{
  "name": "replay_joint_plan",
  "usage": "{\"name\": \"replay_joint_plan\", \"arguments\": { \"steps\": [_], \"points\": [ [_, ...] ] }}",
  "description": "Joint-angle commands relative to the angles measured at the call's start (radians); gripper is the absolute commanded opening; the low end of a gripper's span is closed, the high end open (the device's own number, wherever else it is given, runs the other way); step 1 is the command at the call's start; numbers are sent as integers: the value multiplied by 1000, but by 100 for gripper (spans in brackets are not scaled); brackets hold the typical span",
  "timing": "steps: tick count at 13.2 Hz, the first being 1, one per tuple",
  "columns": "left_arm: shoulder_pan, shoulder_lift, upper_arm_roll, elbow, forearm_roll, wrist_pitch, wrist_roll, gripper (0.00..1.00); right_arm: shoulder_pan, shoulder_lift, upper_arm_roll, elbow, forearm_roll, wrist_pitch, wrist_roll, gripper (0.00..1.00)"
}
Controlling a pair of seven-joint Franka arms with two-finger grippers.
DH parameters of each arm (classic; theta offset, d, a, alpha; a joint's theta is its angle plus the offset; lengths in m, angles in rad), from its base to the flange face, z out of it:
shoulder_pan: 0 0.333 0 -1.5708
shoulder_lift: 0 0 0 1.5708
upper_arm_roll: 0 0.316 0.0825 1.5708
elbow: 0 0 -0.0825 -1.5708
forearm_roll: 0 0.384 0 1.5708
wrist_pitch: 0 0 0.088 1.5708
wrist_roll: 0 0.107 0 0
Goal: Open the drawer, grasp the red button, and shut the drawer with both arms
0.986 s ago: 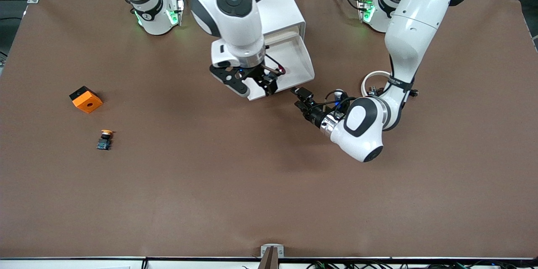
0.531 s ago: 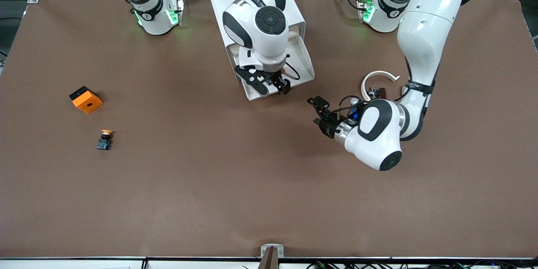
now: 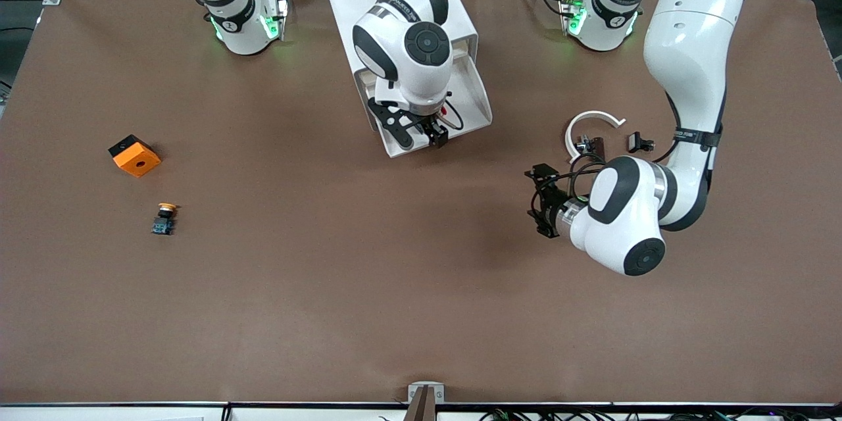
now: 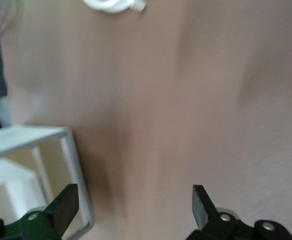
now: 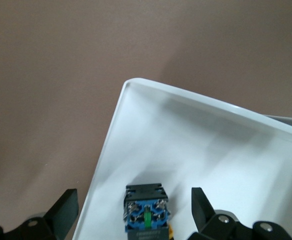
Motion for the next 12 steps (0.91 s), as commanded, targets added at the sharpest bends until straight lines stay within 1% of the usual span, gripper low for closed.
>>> {"name": "replay_joint_plan", "arguments": {
  "steps": [1,3,4,5,7,9,10,11,12],
  "points": [
    [-23,-15,0,40,149,-4,112,100,18,-11,-6,-21,18,9,17,100],
    [-36,-28,-4,40,266,1,256,100,25,-11,-6,-19,18,13,14,100],
    [-36,-29,-13,39,313,22,354,100,25,-11,-6,-19,18,13,2,97],
    [-37,-43,-16,36,340,46,445,100,26,-10,-6,-19,18,15,0,84],
    [-48,-46,-20,33,370,64,606,100,31,-5,-6,-18,18,18,-1,62],
    [-49,-48,-24,25,395,64,709,100,32,-4,-6,-18,18,23,-5,38],
    [-49,-49,-27,25,406,65,735,100,32,2,-6,-18,18,23,-17,30],
    [-48,-48,-39,25,423,70,765,100,32,2,-6,-16,18,23,-35,26],
    [-45,-48,-56,19,444,86,804,100,31,1,-6,-13,18,21,-43,25]
  ]
}}
